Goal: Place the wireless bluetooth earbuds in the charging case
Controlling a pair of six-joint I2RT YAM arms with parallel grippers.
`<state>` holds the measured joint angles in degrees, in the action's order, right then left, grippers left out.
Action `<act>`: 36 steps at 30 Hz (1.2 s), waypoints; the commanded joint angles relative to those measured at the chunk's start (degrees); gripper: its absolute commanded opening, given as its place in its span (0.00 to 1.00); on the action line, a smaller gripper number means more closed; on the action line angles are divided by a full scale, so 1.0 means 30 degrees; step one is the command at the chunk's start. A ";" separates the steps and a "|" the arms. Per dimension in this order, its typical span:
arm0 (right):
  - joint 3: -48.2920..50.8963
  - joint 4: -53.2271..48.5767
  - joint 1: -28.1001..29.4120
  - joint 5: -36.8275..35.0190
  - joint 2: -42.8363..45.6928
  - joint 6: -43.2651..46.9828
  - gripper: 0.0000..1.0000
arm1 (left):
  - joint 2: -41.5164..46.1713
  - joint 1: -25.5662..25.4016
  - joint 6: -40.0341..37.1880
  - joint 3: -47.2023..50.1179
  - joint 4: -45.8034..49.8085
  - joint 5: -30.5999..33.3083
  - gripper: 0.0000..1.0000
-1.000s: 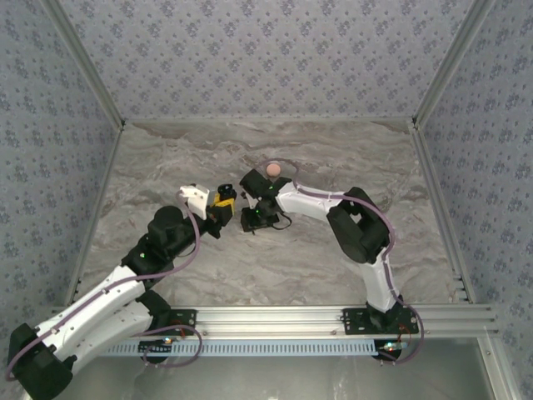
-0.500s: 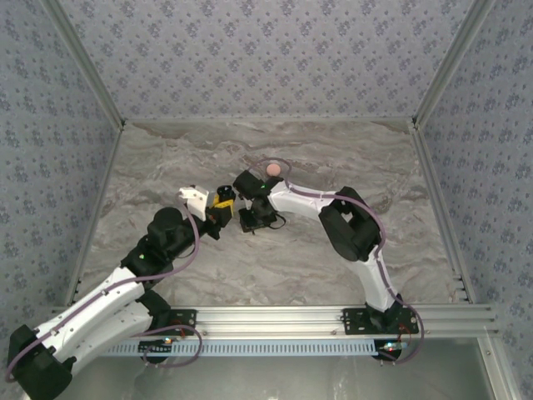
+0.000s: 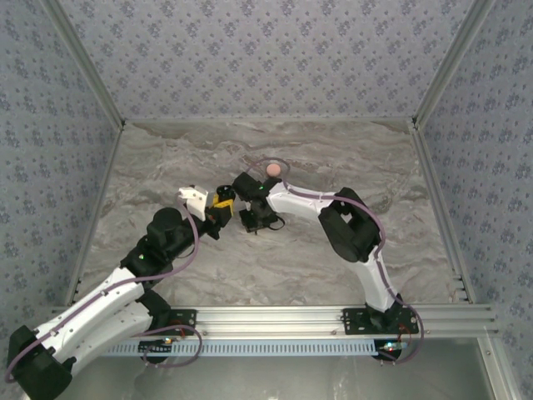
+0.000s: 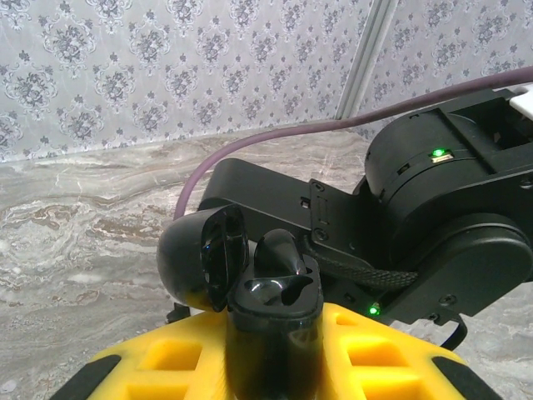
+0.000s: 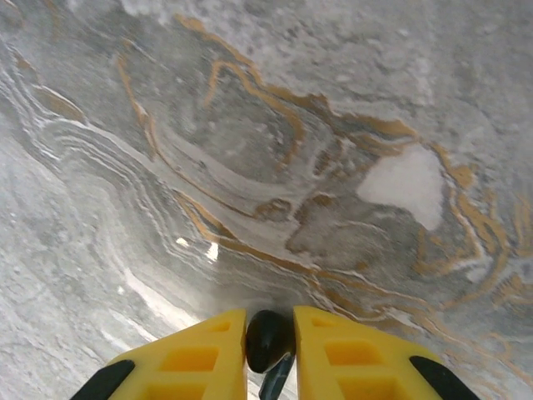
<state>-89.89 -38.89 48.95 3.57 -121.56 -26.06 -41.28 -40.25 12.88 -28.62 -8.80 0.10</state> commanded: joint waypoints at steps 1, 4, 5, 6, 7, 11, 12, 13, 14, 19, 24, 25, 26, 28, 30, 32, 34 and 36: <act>0.1301 -0.1170 -0.0765 -0.1170 0.0871 0.0093 0.20 | 0.0081 -0.0068 0.0012 -0.0105 -0.0524 0.0129 0.24; 0.2150 -0.1039 -0.1360 -0.1270 0.1638 0.0322 0.19 | 0.0057 -0.0085 0.0041 -0.0127 -0.0553 0.0030 0.24; 0.2384 -0.1016 -0.1536 -0.1330 0.1867 0.0419 0.19 | 0.0033 -0.0080 0.0069 -0.0129 -0.0554 0.0026 0.24; 0.2641 -0.1037 -0.1708 -0.1337 0.2082 0.0552 0.19 | 0.0022 -0.0066 0.0086 -0.0123 -0.0538 0.0008 0.24; 0.2817 -0.1039 -0.1871 -0.1361 0.2242 0.0670 0.19 | 0.0012 -0.0060 0.0078 -0.0127 -0.0582 -0.0021 0.25; 0.3460 -0.1219 -0.2485 -0.1655 0.2721 0.1187 0.19 | -0.0119 -0.0075 0.0136 -0.0157 -0.0655 -0.0119 0.24; 0.3561 -0.1302 -0.2645 -0.1685 0.2754 0.1342 0.19 | -0.0131 -0.0068 0.0129 -0.0157 -0.0698 -0.0151 0.24; 0.3631 -0.1363 -0.2791 -0.1732 0.2783 0.1433 0.19 | -0.0186 -0.0085 0.0158 -0.0157 -0.0726 -0.0179 0.24; 0.3703 -0.1438 -0.2915 -0.1773 0.2785 0.1561 0.19 | -0.0241 -0.0098 0.0174 -0.0157 -0.0748 -0.0230 0.24; 0.3727 -0.1681 -0.3267 -0.1766 0.2639 0.2004 0.22 | -0.0504 -0.0062 0.0202 -0.0215 -0.0848 -0.0356 0.24; 0.3482 -0.2054 -0.3338 -0.1557 0.2709 0.1953 0.33 | -0.0673 -0.0067 0.0218 -0.0303 -0.0991 -0.0389 0.24; 0.3456 -0.2064 -0.3334 -0.1474 0.2751 0.1896 0.35 | -0.0698 -0.0078 0.0217 -0.0324 -0.0985 -0.0394 0.24; 0.3383 -0.2150 -0.3338 -0.1440 0.2827 0.1794 0.38 | -0.0730 -0.0085 0.0217 -0.0334 -0.0991 -0.0399 0.24; 0.3182 -0.2406 -0.3338 -0.1368 0.2887 0.1398 0.41 | -0.0775 -0.0082 0.0217 -0.0332 -0.0989 -0.0443 0.24; 0.3041 -0.2705 -0.3338 -0.1394 0.2902 0.0851 0.43 | -0.0812 -0.0071 0.0217 -0.0332 -0.0986 -0.0472 0.24; 0.2970 -0.2907 -0.3336 -0.1362 0.2851 0.0122 0.43 | -0.0832 -0.0095 0.0217 -0.0334 -0.1023 -0.0472 0.24; 0.2950 -0.3031 -0.3308 -0.1217 0.2770 -0.0775 0.40 | -0.0832 -0.0066 0.0246 -0.0303 -0.1066 -0.0502 0.24; 0.2969 -0.2891 -0.3257 -0.1023 0.2698 -0.1524 0.39 | -0.0833 -0.0083 0.0246 -0.0303 -0.1087 -0.0520 0.24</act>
<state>-79.81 -44.88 39.22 -0.21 -114.37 -25.80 -43.94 -40.25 13.08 -28.64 -9.43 -0.60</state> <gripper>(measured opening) 0.392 0.245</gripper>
